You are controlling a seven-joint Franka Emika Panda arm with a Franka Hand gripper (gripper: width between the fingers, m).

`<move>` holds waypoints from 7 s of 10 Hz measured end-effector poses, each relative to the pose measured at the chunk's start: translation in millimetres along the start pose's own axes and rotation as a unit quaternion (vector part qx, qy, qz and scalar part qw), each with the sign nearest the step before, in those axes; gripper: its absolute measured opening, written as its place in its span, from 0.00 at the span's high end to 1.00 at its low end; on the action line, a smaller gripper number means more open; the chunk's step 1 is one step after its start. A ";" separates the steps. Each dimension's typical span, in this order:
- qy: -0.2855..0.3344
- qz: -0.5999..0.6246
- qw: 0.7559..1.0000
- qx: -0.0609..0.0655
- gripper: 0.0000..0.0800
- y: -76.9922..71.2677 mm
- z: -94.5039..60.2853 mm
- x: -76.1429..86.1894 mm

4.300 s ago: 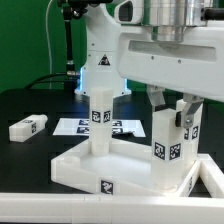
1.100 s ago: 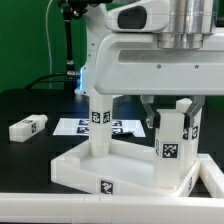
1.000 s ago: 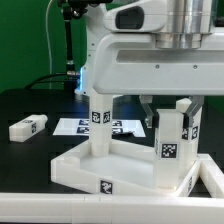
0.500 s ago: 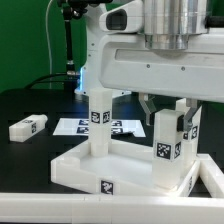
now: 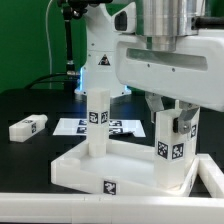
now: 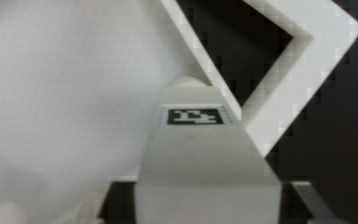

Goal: Assemble desk

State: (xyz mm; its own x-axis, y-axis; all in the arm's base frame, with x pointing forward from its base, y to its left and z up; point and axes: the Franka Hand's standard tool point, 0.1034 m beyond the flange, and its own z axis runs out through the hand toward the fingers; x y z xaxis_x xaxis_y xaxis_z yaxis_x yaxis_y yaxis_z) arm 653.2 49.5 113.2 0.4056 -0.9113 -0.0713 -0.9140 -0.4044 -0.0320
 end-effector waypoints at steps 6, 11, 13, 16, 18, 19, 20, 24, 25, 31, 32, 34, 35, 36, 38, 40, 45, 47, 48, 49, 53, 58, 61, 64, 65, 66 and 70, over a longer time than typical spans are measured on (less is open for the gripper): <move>0.001 0.056 0.998 -0.001 0.37 -0.4 0.8 -0.2; 0.000 -0.192 0.981 -0.011 0.19 0.6 -0.6 -2.0; 0.000 -0.253 0.967 -0.012 0.19 1.0 -0.3 -1.4; 0.002 -0.341 0.940 -0.013 0.19 0.9 -0.4 -0.1; 0.023 -0.454 0.891 -0.024 0.19 -1.1 0.6 -0.4; 0.024 -0.481 0.876 -0.024 0.19 -1.5 0.7 -0.1; 0.025 -0.527 0.849 -0.024 0.19 -1.8 0.5 1.5; 0.033 -0.633 0.772 -0.034 0.20 -1.9 2.0 3.2; 0.033 -0.632 0.773 -0.034 0.20 -1.6 2.1 3.9; 0.035 -0.538 0.842 -0.030 0.64 -1.2 2.9 4.1; 0.035 -0.522 0.852 -0.028 0.64 -1.2 2.8 4.1; 0.025 -0.425 0.905 -0.007 0.64 -0.7 2.6 7.0; 0.024 -0.378 0.925 -0.003 0.64 0.0 3.1 8.3; 0.025 -0.325 0.945 0.005 0.64 0.1 3.4 10.2; 0.025 -0.242 0.970 0.008 0.64 0.3 3.7 10.5; 0.024 -0.161 0.987 0.009 0.64 -0.4 4.3 8.0; 0.018 0.102 0.994 0.019 0.64 -1.8 6.0 3.4; 0.013 0.166 0.986 0.022 0.64 -2.9 6.2 1.5; 0.012 0.194 0.981 0.023 0.64 -3.7 6.1 0.8; 0.011 0.200 0.979 0.023 0.64 -3.9 6.1 0.5; 0.014 0.118 0.993 0.021 0.34 -3.9 5.9 -0.3; 0.019 -0.130 0.991 0.011 0.19 -4.8 7.3 -7.3; 0.027 -0.274 0.961 0.000 0.19 -4.2 8.2 -8.0; 0.029 -0.379 0.925 -0.005 0.19 -3.4 7.3 -5.4; 0.029 -0.398 0.917 -0.006 0.19 -2.9 7.2 -4.1; 0.030 -0.425 0.905 -0.008 0.19 -2.6 7.3 -3.3; 0.030 -0.508 0.861 -0.013 0.34 -1.7 7.3 -1.0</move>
Offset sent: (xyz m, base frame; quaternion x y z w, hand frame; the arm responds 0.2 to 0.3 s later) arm 0.0000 0.0000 0.0000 0.0000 0.0000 0.1296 0.9916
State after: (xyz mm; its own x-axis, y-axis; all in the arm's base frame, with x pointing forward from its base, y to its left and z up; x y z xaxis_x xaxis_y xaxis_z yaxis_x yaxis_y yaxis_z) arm 654.3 51.6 106.1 0.9955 -0.0889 0.0325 -0.0881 -0.9958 -0.0255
